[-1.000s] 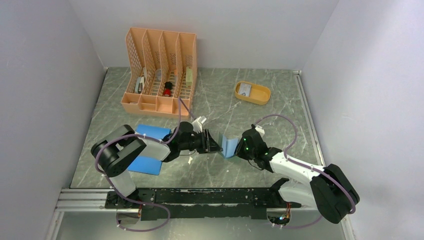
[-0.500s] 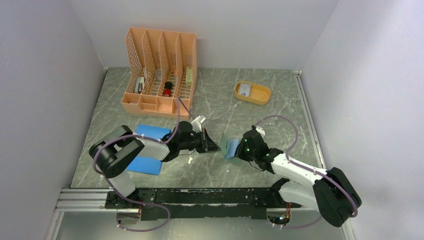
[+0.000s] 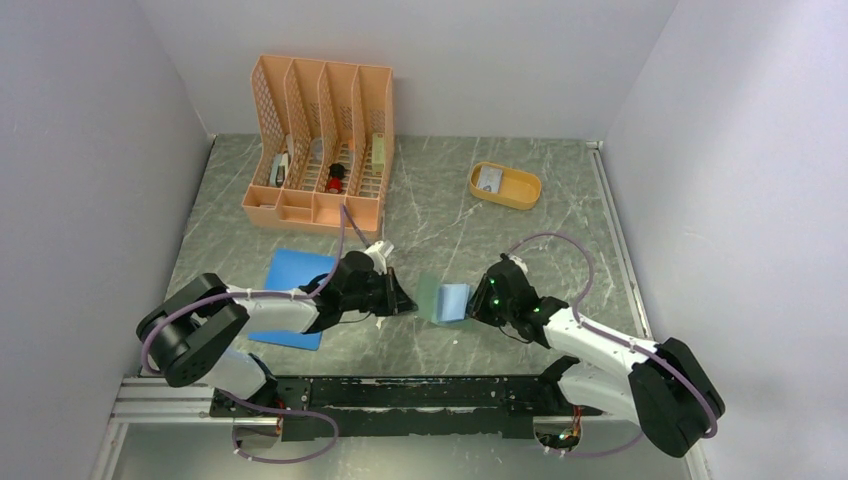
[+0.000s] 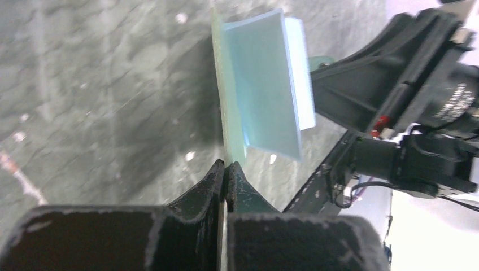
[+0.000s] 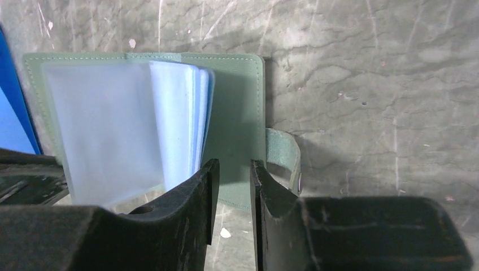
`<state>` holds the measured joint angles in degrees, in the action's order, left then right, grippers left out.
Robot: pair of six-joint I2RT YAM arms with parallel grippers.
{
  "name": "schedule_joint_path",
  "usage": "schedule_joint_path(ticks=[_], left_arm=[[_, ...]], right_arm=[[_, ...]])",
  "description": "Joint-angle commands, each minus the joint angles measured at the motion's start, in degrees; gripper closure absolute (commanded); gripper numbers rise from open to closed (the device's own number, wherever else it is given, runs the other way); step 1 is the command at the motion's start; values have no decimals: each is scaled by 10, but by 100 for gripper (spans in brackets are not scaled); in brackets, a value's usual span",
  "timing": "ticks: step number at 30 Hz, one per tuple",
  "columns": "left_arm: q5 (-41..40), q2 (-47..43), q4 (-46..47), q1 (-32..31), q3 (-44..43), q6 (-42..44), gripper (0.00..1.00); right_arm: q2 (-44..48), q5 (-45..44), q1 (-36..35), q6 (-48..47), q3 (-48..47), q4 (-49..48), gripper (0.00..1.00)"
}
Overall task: Put the credit cards into the card holder
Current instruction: Open the card holder at the center of the board.
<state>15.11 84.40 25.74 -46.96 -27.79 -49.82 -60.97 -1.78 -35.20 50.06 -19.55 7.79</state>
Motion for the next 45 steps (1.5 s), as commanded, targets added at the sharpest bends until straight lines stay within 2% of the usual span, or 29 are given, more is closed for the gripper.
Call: schedule_joint_path(ticks=[1,10,17,28,45], left_arm=[[-29,-9,-18,4,20,17,95],[-38,-15,-33,4,21,23,95],[-54,-31,-54,4,26,27,95],[-64,-54,-68,4,41,27,95],[-65,-70,-61,4,65,21,95]], right_arm=[[-12,34,3,-2,5,-21,69],[-4,57,3,15,5,-32,66],[15,79,4,62,12,-52,63],[16,83,14,72,8,-45,62],[49,165,46,160,92,-189,50]])
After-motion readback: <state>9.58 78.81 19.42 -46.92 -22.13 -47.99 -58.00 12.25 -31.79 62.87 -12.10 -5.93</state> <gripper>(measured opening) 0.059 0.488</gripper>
